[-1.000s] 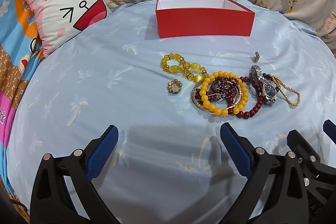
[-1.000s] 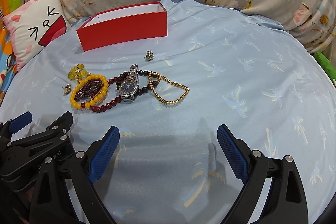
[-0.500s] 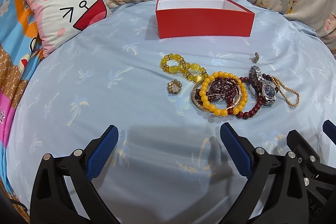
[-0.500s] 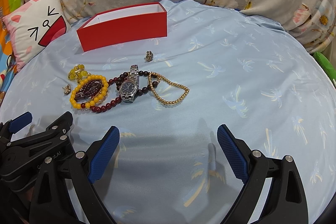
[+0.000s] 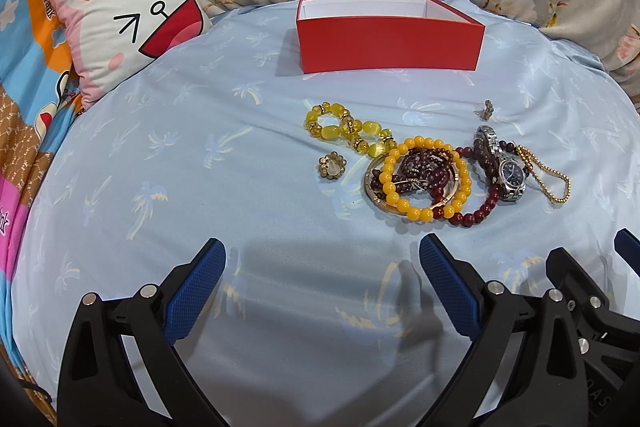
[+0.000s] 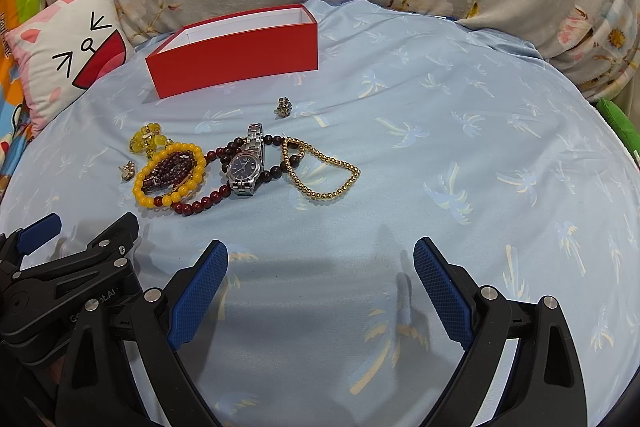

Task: Organize jewelry

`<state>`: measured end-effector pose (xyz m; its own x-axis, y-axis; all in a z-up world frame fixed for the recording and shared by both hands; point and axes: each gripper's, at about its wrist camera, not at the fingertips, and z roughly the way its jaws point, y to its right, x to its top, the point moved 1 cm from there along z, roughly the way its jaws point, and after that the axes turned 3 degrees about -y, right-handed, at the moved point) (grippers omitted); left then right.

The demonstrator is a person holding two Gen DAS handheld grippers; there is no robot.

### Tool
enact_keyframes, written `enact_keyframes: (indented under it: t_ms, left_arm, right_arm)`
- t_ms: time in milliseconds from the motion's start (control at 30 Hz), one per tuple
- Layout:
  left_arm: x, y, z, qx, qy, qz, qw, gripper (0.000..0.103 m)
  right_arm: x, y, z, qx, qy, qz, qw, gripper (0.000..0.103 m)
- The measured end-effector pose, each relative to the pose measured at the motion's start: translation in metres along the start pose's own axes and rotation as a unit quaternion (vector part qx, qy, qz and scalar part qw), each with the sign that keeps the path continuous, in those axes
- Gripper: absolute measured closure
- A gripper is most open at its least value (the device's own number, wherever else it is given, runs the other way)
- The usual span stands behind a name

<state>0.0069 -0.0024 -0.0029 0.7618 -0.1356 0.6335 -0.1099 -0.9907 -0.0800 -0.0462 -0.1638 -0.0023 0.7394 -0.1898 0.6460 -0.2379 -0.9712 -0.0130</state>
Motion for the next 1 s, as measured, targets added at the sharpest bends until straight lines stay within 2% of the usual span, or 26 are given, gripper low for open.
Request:
enact_keyframes:
  t_ms: [233,333,467,600,767,1000]
  left_arm:
    - [0.000,-0.002,0.000,0.002,0.002,-0.006,1.0000,0.010]
    - [0.001,-0.009,0.000,-0.001,0.001,-0.017,0.9999,0.009]
    - [0.004,-0.020,0.002,-0.007,0.008,-0.028,0.9995,0.009]
    - [0.007,-0.024,0.009,-0.021,0.001,-0.033,0.9992,0.009]
    - [0.005,-0.025,0.013,-0.027,-0.010,-0.039,0.9988,0.009]
    - [0.003,-0.029,0.017,-0.036,-0.020,-0.054,0.9977,0.009]
  right_arm:
    - [0.001,0.002,-0.002,0.009,0.001,0.000,1.000,0.013]
    - [0.007,0.003,-0.006,0.022,0.012,0.005,1.000,0.017]
    - [0.024,-0.004,-0.002,0.022,0.013,-0.005,1.000,0.035]
    - [0.035,-0.014,0.013,0.046,-0.007,-0.014,0.999,0.056]
    - [0.043,-0.029,0.025,0.052,-0.014,-0.033,0.998,0.058]
    - [0.044,-0.038,0.040,0.061,-0.028,-0.036,0.997,0.068]
